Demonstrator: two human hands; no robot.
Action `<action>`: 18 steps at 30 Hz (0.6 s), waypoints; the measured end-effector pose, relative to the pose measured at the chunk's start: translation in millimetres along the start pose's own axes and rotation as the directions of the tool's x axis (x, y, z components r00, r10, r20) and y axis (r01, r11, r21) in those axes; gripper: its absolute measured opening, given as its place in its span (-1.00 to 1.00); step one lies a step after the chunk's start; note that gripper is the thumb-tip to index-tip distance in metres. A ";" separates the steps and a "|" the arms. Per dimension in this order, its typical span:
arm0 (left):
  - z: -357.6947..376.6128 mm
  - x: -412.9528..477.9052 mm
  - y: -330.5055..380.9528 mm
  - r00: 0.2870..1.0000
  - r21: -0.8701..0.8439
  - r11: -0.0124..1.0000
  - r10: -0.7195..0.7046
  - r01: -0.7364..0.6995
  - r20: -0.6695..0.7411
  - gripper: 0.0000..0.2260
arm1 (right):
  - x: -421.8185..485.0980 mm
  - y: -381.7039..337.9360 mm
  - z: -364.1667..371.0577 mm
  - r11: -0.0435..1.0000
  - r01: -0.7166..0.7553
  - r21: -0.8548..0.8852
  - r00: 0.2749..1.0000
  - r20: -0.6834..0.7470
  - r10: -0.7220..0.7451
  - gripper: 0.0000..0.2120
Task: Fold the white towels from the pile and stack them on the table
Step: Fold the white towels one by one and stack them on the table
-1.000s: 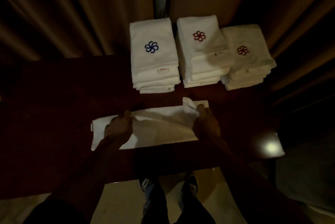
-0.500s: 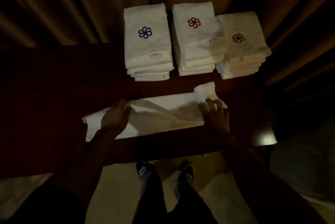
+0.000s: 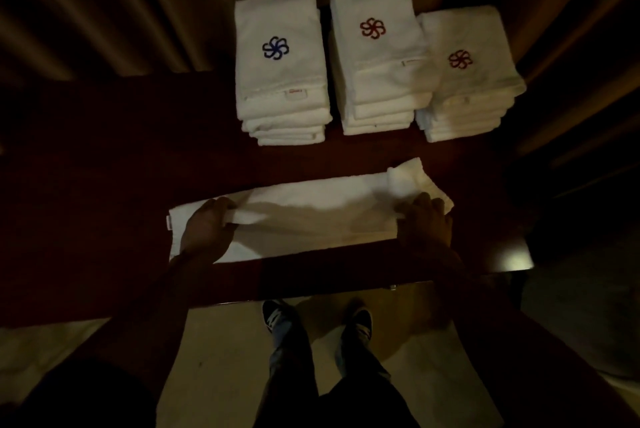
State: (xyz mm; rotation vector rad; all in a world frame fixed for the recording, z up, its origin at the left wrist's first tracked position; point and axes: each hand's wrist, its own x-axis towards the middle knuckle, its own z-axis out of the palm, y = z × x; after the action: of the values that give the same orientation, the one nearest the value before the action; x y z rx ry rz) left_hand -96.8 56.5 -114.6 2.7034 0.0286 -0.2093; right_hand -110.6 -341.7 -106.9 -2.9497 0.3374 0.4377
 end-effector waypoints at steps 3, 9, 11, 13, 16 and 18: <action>-10.9 2.1 6.9 0.998 -0.033 0.998 -0.048 0.047 -0.027 -0.70 | 4.9 6.6 -14.0 0.992 -0.008 0.125 0.999 -0.032 0.012 -0.73; -45.4 2.3 22.7 0.983 -0.099 0.993 -0.088 0.072 -0.164 -0.74 | 18.8 23.9 -46.5 0.969 -0.077 0.236 0.989 -0.104 0.104 -0.70; -56.8 3.0 27.8 0.973 -0.106 0.990 -0.110 0.089 -0.204 -0.76 | 22.6 32.4 -55.7 0.968 -0.073 0.240 0.989 -0.109 0.102 -0.66; -68.4 4.0 36.4 0.964 -0.106 0.988 -0.136 0.114 -0.230 -0.78 | 24.7 39.2 -66.9 0.967 -0.023 0.256 0.992 -0.117 0.054 -0.63; -83.6 2.6 50.8 0.943 -0.106 0.984 -0.170 0.146 -0.286 -0.75 | 28.7 49.3 -82.7 0.930 0.104 0.353 0.992 -0.106 -0.071 -0.70; -93.0 0.1 60.0 0.929 -0.108 0.981 -0.186 0.159 -0.320 -0.73 | 32.2 59.3 -90.2 0.909 0.165 0.382 0.986 -0.082 -0.145 -0.67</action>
State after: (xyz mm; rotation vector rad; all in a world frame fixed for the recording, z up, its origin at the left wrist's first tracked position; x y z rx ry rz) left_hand -80.3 40.7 -6.3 2.6238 0.3676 0.1913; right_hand -70.6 -420.7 -37.3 -2.5761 0.1682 0.2396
